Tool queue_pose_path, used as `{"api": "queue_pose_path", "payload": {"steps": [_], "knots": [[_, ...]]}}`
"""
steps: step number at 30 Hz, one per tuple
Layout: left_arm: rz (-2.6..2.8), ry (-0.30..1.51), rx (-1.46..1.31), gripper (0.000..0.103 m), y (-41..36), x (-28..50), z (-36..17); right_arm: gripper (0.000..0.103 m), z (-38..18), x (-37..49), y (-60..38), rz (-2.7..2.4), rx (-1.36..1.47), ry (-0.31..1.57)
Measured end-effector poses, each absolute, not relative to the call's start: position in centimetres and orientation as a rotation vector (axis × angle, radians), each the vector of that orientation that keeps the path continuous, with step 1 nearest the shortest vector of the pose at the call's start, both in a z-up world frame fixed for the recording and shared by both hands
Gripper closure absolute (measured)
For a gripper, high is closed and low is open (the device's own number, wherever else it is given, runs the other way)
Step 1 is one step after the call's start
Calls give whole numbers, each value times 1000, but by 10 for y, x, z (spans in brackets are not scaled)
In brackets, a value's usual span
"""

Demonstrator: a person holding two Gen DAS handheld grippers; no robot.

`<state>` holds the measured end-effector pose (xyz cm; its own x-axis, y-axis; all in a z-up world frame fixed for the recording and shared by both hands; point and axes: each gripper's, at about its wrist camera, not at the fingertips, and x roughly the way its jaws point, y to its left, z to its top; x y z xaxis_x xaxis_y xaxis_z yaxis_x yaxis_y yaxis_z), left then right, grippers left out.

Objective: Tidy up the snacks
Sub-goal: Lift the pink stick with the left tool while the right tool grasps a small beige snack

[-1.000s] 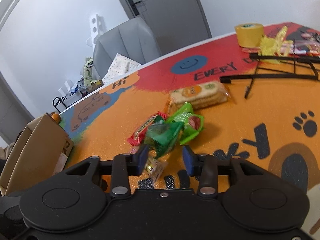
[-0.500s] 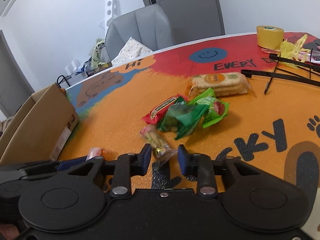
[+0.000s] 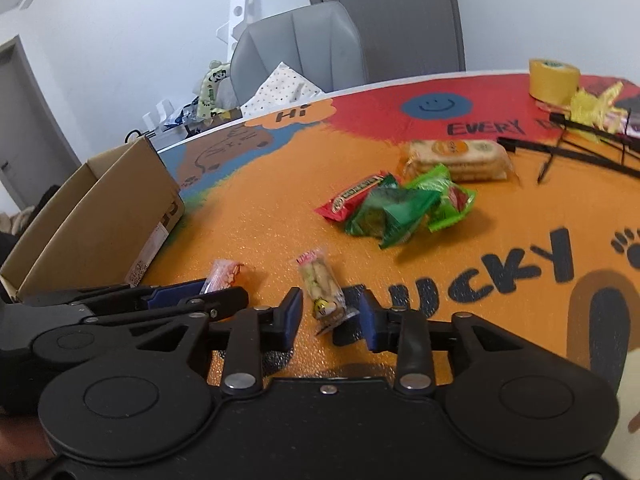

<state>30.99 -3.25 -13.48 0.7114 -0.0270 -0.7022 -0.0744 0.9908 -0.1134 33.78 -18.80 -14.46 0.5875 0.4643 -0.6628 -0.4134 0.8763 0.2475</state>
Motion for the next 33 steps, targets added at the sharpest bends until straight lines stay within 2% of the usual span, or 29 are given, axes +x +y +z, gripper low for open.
{"api": "queue_pose_path", "payload": {"steps": [5, 8, 11, 15, 16, 19, 21, 22, 33], "knots": [[22, 782, -173, 84, -25, 304, -131, 65, -147, 343, -178, 515, 34, 789], [19, 776, -173, 85, -23, 300, -128, 57, -146, 342, -173, 501, -1, 766], [21, 775, -174, 85, -21, 298, -126, 41, -142, 345, -174, 486, 2, 732], [25, 770, -184, 85, -19, 296, -124, 41, -143, 349, -170, 517, 4, 739], [28, 767, -185, 85, -18, 295, -124, 42, -146, 350, -169, 523, 7, 751], [35, 764, -192, 85, -15, 293, -122, 56, -152, 346, -170, 515, 6, 762], [34, 764, -194, 85, -14, 292, -122, 74, -151, 343, -171, 505, -15, 766], [33, 764, -197, 85, -14, 291, -122, 79, -150, 342, -173, 505, -16, 776], [3, 707, -192, 85, -19, 279, -95, 85, -128, 326, -181, 503, 48, 765]]}}
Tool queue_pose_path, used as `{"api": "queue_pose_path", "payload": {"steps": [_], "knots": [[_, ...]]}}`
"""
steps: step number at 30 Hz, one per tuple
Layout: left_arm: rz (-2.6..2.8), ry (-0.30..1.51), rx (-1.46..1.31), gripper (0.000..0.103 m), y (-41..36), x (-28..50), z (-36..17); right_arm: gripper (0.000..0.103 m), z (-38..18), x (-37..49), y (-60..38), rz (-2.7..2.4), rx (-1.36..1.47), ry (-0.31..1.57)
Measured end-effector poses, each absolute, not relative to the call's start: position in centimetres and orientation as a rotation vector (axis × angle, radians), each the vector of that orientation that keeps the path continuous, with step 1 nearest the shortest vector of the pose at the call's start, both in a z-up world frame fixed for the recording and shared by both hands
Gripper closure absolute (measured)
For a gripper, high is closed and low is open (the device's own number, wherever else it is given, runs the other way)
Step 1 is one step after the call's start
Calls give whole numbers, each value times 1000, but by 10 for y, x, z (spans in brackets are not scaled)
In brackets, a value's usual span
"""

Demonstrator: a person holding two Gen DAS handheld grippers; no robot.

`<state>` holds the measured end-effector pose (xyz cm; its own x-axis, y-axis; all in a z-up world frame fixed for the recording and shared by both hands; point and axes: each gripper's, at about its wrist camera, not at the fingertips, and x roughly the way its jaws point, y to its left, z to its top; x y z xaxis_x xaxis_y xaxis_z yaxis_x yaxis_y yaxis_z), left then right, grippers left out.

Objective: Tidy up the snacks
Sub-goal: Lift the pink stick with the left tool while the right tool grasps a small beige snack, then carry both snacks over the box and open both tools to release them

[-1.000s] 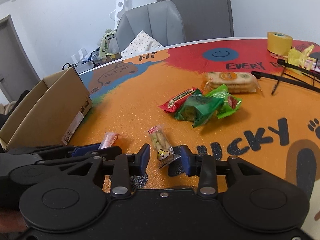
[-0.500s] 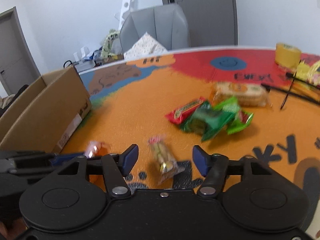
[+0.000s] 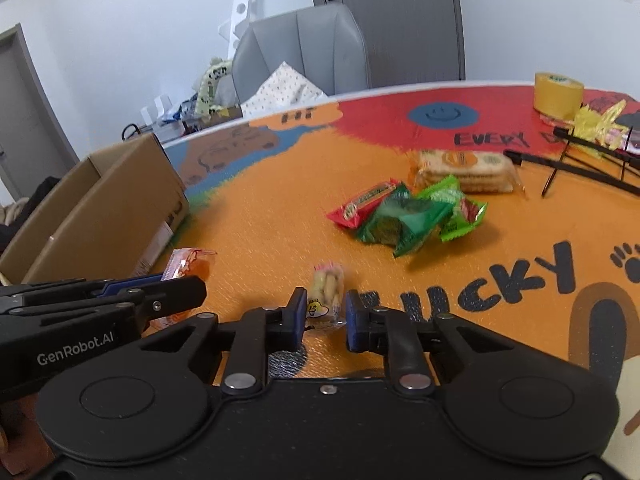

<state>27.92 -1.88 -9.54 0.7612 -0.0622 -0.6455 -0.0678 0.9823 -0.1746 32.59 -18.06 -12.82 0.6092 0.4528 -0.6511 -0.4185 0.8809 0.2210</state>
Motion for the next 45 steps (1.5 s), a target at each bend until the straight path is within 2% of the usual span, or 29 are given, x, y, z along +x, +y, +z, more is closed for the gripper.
{"api": "queue_pose_path", "payload": {"steps": [24, 40, 45], "knots": [[69, 560, -214, 85, 35, 232, -23, 90, -61, 299, -142, 585, 87, 627], [172, 583, -259, 85, 96, 217, -23, 90, -38, 286, -101, 641, 61, 586], [254, 578, -185, 77, 98, 215, -23, 90, -31, 284, -92, 650, 55, 575]]}}
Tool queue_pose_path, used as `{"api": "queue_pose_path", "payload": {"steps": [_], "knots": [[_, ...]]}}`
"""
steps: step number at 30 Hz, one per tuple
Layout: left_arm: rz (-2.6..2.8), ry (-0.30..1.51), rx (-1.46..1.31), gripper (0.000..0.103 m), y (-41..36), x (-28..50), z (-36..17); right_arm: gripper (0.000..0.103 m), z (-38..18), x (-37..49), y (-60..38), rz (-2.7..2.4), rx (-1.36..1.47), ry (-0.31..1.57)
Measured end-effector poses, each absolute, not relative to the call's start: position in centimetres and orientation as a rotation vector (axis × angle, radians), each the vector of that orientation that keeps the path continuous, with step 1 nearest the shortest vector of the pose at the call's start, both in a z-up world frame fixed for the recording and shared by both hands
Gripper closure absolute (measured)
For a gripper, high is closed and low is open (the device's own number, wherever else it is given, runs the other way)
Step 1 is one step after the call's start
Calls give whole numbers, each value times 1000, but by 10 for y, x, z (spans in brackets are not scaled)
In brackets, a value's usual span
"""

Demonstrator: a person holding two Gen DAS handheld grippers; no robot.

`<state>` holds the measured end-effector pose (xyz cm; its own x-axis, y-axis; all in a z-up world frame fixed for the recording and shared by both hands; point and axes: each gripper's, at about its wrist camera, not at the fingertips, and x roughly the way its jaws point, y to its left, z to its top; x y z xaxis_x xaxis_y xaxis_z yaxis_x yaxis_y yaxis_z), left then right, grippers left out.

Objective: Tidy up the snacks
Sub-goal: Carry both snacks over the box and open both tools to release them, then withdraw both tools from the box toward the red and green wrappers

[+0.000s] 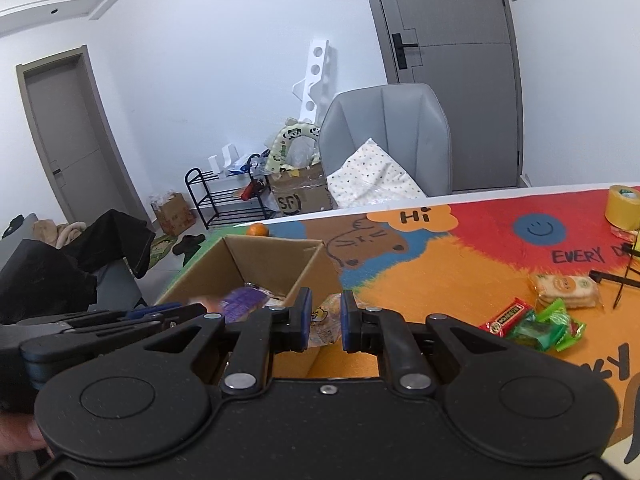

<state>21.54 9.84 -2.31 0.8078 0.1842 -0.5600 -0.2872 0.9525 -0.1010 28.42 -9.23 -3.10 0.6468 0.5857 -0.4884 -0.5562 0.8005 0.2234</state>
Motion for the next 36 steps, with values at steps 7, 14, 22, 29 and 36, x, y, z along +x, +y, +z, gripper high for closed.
{"api": "queue_pose_path", "payload": {"steps": [7, 14, 22, 29, 36], "knots": [[244, 592, -253, 67, 117, 209, -27, 90, -20, 282, -77, 678, 48, 550], [252, 579, -286, 45, 132, 197, -26, 90, -19, 283, -55, 721, 50, 557], [275, 579, -314, 34, 148, 188, -27, 71, -18, 287, -38, 751, 102, 555], [284, 571, -318, 22, 148, 187, -30, 45, -29, 286, -51, 713, 120, 574], [243, 581, -299, 16, 133, 193, -31, 29, -40, 283, -75, 669, 126, 593]]}}
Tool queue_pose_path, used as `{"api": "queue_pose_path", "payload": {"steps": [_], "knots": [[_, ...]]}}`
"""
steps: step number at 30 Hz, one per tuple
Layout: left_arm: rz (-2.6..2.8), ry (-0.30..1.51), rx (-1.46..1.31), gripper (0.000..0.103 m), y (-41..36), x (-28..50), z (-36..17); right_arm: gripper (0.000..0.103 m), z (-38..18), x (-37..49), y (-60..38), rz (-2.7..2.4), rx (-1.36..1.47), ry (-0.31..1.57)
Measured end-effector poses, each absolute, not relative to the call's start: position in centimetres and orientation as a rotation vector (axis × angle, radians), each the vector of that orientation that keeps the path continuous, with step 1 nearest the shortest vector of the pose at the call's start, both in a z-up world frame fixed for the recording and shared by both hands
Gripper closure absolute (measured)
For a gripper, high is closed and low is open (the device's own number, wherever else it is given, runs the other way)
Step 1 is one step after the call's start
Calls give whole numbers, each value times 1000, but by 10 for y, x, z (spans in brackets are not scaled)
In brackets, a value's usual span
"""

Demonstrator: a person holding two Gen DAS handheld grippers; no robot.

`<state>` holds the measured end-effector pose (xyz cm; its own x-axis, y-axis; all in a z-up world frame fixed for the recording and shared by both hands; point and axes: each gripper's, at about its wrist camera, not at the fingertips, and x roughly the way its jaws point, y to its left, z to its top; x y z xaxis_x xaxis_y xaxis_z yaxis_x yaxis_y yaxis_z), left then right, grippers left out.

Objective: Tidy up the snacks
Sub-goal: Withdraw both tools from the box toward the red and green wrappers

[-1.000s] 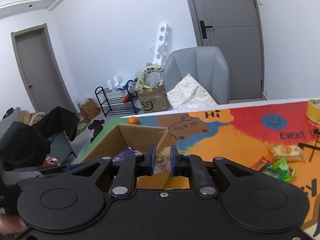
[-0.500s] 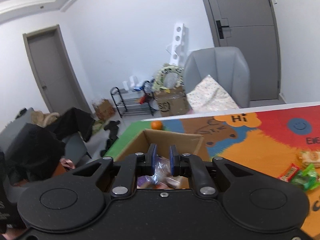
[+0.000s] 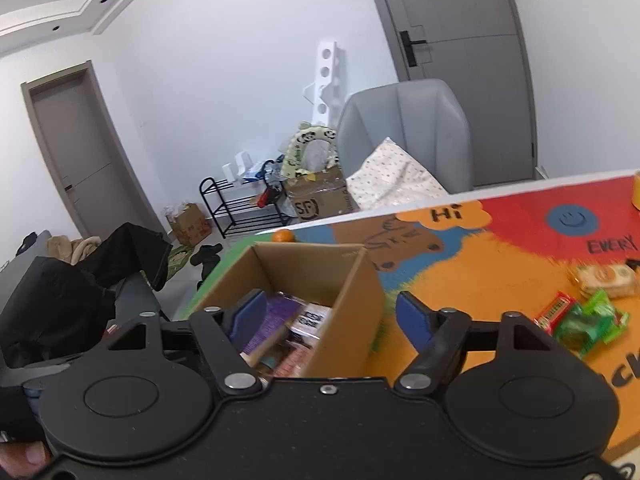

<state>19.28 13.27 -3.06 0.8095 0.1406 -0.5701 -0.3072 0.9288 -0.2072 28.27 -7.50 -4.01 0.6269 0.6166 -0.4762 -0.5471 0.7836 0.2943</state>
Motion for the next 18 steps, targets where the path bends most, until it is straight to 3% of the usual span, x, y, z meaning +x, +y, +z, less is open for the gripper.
{"api": "queue_pose_path", "payload": {"steps": [10, 18], "knots": [[186, 587, -274, 13, 100, 202, -31, 11, -54, 281, -117, 593, 153, 618], [126, 592, -245, 11, 65, 213, -32, 4, -61, 281, -159, 542, 188, 623]]}}
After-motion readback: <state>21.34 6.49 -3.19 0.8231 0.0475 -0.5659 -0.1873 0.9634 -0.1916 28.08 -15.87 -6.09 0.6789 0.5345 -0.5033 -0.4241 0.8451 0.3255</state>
